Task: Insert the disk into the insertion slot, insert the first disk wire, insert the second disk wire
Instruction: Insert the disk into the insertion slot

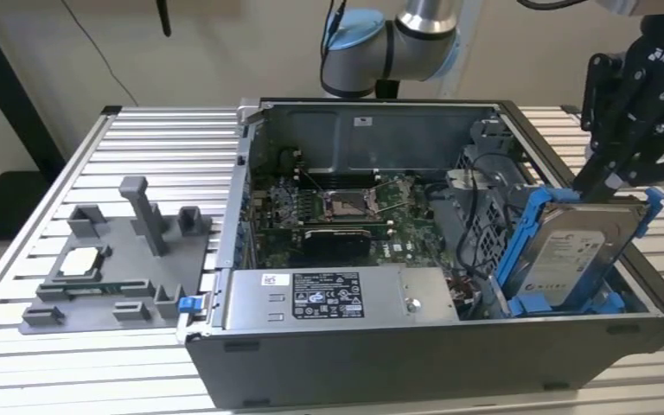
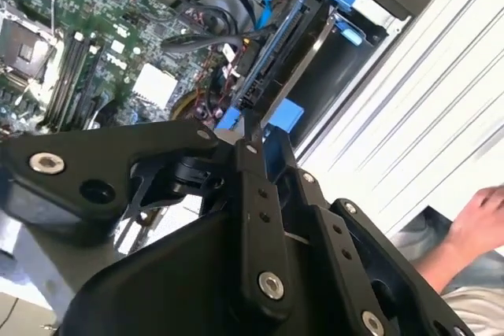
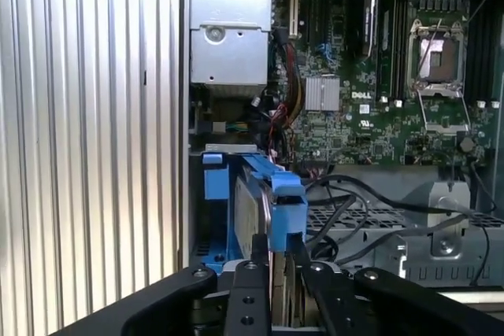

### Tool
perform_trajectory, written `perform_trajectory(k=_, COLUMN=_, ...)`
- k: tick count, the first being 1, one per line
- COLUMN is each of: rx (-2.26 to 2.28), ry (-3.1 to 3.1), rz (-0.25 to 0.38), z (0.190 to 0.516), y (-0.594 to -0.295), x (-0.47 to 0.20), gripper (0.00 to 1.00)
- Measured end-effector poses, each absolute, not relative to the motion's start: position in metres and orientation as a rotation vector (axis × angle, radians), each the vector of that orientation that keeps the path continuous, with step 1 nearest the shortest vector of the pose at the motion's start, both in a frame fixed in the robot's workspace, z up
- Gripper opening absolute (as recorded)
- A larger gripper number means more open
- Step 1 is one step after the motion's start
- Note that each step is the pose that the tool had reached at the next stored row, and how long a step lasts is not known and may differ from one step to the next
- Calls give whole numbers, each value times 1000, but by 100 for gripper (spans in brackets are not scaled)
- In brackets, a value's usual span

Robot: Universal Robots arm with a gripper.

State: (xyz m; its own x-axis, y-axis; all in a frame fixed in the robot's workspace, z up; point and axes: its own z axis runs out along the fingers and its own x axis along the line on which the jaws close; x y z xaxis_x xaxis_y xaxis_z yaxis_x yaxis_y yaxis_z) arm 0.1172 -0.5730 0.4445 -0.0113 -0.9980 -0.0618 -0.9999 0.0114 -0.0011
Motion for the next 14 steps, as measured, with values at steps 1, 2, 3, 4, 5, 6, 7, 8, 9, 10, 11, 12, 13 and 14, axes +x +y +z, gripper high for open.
perform_trajectory(k=1, rx=-2184, ry=2208, rz=52, z=444, y=-573, x=117, gripper=0)
perform_trajectory(k=2, rx=-2189, ry=2214, rz=39, z=444, y=-573, x=117, gripper=0)
perform_trajectory(k=3, rx=-2195, ry=2220, rz=27, z=444, y=-573, x=117, gripper=0)
perform_trajectory(k=4, rx=-2201, ry=2226, rz=14, z=444, y=-573, x=117, gripper=0)
perform_trajectory(k=5, rx=-2206, ry=2231, rz=2, z=443, y=-573, x=117, gripper=0)
perform_trajectory(k=6, rx=-2211, ry=2236, rz=-9, z=443, y=-573, x=117, gripper=0)
perform_trajectory(k=7, rx=-2212, ry=2238, rz=-12, z=443, y=-573, x=117, gripper=0)
perform_trajectory(k=8, rx=-2211, ry=2239, rz=-12, z=443, y=-572, x=117, gripper=0)
perform_trajectory(k=9, rx=-2211, ry=2239, rz=-12, z=443, y=-570, x=117, gripper=0)
perform_trajectory(k=10, rx=-2210, ry=2240, rz=-13, z=443, y=-568, x=117, gripper=0)
perform_trajectory(k=11, rx=-2209, ry=2240, rz=-14, z=443, y=-566, x=117, gripper=0)
perform_trajectory(k=12, rx=-2208, ry=2240, rz=-15, z=443, y=-565, x=117, gripper=0)
perform_trajectory(k=13, rx=-2207, ry=2240, rz=-16, z=443, y=-563, x=117, gripper=0)
perform_trajectory(k=14, rx=-2206, ry=2240, rz=-17, z=443, y=-561, x=117, gripper=0)
